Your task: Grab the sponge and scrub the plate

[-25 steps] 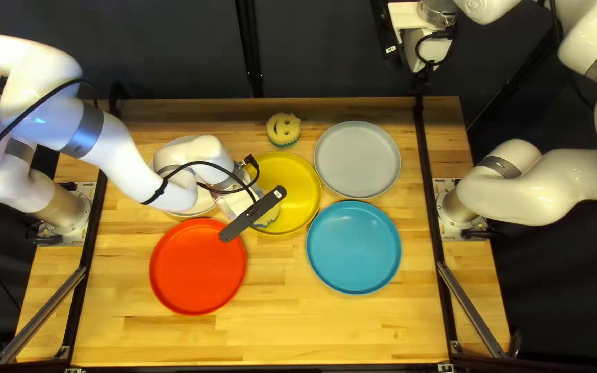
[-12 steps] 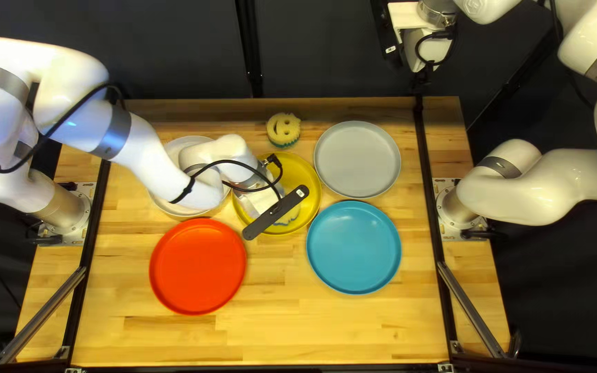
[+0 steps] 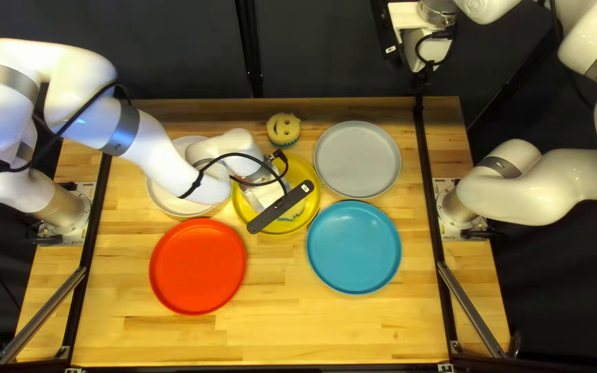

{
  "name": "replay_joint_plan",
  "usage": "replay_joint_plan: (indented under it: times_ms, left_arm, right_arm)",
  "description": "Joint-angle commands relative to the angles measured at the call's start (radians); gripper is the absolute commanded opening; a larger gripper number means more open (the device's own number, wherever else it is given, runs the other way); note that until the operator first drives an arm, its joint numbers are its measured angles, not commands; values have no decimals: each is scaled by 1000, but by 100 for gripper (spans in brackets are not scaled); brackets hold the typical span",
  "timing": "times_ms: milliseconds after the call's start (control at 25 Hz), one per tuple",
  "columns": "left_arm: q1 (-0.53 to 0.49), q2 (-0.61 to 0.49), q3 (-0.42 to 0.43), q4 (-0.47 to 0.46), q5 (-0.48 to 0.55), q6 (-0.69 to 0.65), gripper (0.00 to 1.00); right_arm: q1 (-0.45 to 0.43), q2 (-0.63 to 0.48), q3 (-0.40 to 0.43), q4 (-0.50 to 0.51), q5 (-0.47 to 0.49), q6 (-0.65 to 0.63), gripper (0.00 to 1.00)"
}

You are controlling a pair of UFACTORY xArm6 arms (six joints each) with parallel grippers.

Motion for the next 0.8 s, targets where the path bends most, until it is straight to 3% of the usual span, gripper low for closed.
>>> replay_joint_plan:
  times_ms: [40, 200, 280, 560, 800]
  left_arm:
    - [-8, -50, 72, -16, -23, -19, 0]
    - [-4, -71, 98, -16, -24, -30, 0]
    - [-3, -53, 72, -8, -17, -39, 0]
    - [19, 127, -164, 14, 37, -5, 0]
    - [33, 171, -246, 37, 69, 7, 0]
  right_arm:
    - [0, 0, 0, 0, 0, 0, 100]
    - [0, 0, 0, 0, 0, 0, 100]
    - [0, 0, 0, 0, 0, 0, 100]
    - [0, 0, 0, 0, 0, 0, 100]
    - [0, 0, 0, 0, 0, 0, 100]
